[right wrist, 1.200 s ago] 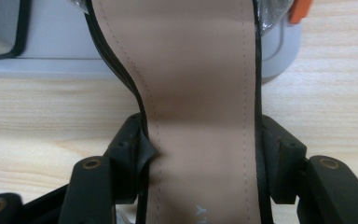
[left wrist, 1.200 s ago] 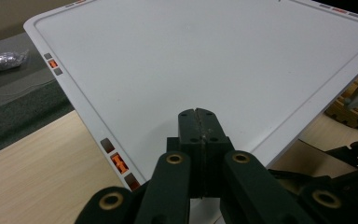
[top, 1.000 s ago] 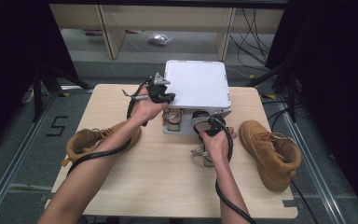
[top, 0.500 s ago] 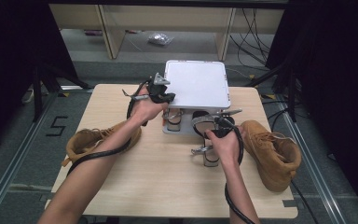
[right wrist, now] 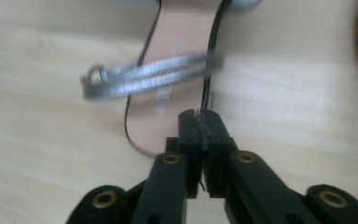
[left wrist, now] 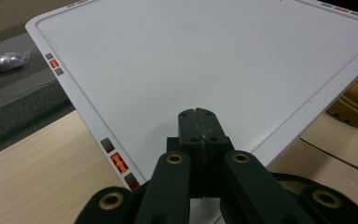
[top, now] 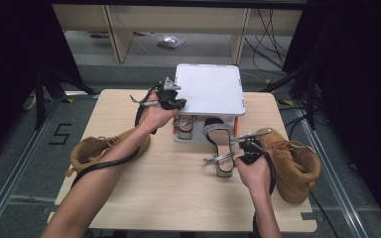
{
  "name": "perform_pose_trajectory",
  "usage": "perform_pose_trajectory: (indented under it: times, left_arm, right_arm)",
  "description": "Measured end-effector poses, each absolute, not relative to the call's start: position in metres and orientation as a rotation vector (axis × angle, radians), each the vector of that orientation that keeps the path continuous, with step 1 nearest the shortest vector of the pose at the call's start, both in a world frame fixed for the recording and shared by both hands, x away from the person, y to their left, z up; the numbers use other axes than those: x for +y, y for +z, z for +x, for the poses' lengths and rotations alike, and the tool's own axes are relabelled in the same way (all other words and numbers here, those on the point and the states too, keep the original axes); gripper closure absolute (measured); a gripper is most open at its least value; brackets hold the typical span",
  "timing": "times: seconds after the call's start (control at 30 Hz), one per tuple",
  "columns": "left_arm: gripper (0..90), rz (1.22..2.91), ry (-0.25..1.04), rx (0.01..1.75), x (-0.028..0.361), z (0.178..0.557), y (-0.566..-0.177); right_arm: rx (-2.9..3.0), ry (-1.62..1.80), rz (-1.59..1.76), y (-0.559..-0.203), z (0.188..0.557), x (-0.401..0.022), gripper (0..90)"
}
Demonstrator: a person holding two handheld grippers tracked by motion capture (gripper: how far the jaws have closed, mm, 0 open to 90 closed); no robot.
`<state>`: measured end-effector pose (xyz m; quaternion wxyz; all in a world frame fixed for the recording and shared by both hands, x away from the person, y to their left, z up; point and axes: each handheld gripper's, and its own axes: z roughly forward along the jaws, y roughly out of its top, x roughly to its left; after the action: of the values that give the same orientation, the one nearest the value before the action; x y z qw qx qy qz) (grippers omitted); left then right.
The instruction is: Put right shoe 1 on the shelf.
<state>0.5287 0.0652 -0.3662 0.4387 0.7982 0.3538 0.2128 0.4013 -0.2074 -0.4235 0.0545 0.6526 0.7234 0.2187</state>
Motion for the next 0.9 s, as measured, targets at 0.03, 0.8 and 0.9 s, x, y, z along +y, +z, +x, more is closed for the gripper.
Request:
perform_pose_trajectory:
  times: [0.03,0.8,0.9]
  left_arm:
    - [90.0,1.984,0.529,0.879,0.065,0.529,-0.366]
    - [90.0,1.981,0.526,0.879,0.066,0.529,-0.366]
    - [90.0,1.982,0.525,0.878,0.066,0.529,-0.366]
  right_arm:
    - [2.221,0.642,1.982,-0.427,0.399,-0.208,90.0]
    - [2.317,0.548,2.015,-0.466,0.391,-0.19,90.0]
    - [2.314,0.565,2.012,-0.469,0.393,-0.188,90.0]
